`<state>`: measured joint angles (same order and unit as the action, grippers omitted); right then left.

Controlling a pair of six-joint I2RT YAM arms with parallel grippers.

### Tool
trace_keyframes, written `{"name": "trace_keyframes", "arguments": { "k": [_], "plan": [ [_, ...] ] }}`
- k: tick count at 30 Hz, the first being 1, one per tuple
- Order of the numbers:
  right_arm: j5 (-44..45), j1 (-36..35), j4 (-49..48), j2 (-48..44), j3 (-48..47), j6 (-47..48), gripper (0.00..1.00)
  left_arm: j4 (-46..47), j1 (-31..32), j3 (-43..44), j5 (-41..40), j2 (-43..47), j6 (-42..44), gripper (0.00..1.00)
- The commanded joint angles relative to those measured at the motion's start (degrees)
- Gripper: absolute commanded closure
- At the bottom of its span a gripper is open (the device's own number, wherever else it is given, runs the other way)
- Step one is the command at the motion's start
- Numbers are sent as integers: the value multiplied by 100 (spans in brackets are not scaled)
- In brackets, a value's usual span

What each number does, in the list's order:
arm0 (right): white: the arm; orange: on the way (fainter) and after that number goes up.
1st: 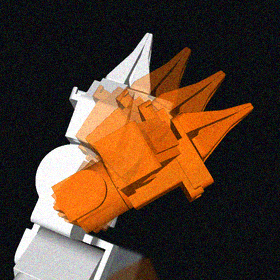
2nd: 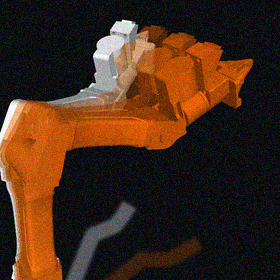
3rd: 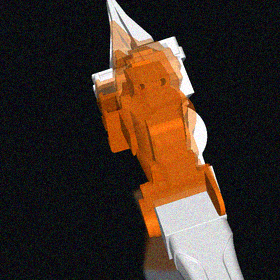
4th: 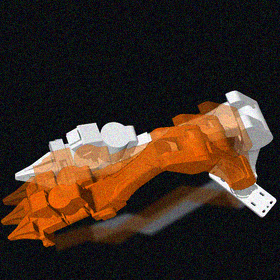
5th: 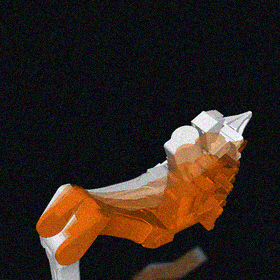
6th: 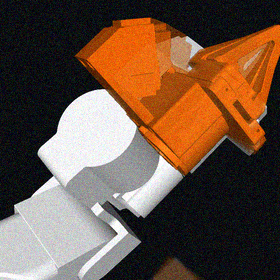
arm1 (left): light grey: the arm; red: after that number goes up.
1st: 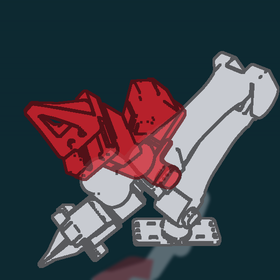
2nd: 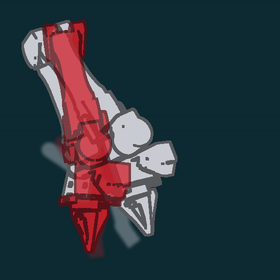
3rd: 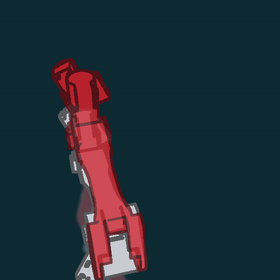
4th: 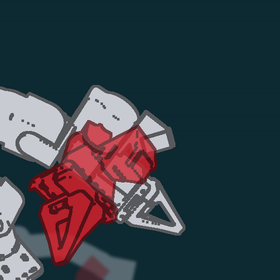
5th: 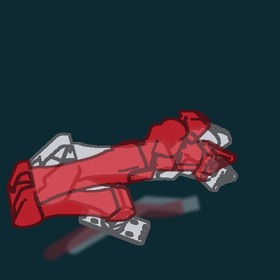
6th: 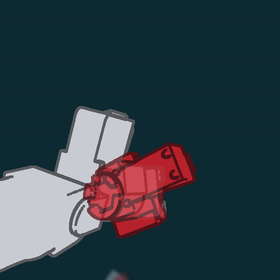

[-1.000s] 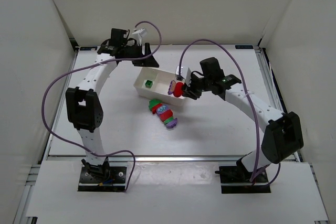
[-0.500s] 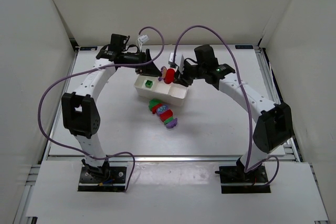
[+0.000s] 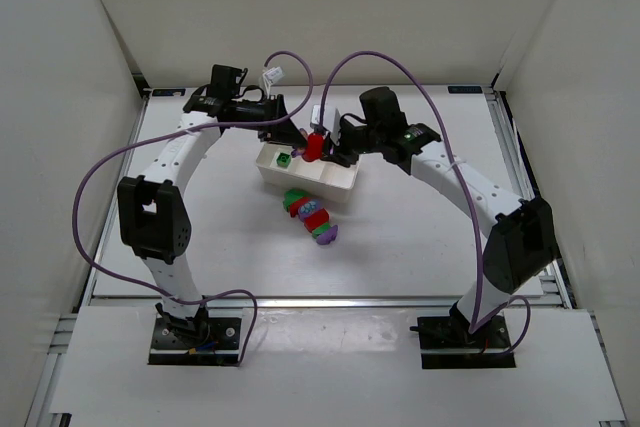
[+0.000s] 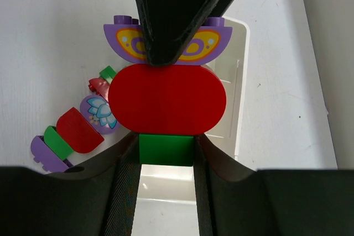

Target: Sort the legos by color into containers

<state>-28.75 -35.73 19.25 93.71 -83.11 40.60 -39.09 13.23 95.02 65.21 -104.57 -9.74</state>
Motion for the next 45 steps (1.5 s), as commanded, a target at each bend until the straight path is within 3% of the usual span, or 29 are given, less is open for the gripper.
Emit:
{"name": "trace_keyframes", "arguments": {
  "k": [1, 11, 17, 25, 33, 38, 45],
  "plan": [
    [45, -31, -140, -81, -83, 9, 100, 42, 13, -1, 343, 183, 174, 72],
    [291, 434, 123, -651, 936, 317, 100, 33, -443, 51, 484, 139, 218, 90],
    [414, 839, 343, -1047, 1315, 352, 100, 33, -568, 148, 291, -27, 332, 90],
    [301, 927, 352, -1083, 1263, 89, 100, 33, -181, 332, -140, -344, 490, 90],
    [-244, 839, 475, -109, 192, -465, 100, 33, -383, 272, -447, -143, 464, 90],
    [-639, 673, 159, 805, -828, -1229, 100, 551, -1032, -264, -694, 411, 60, 90],
    [-1079, 348, -342, 1957, -1874, -2178, 100, 587, -1754, -432, -940, 921, -107, 89]
  ]
}}
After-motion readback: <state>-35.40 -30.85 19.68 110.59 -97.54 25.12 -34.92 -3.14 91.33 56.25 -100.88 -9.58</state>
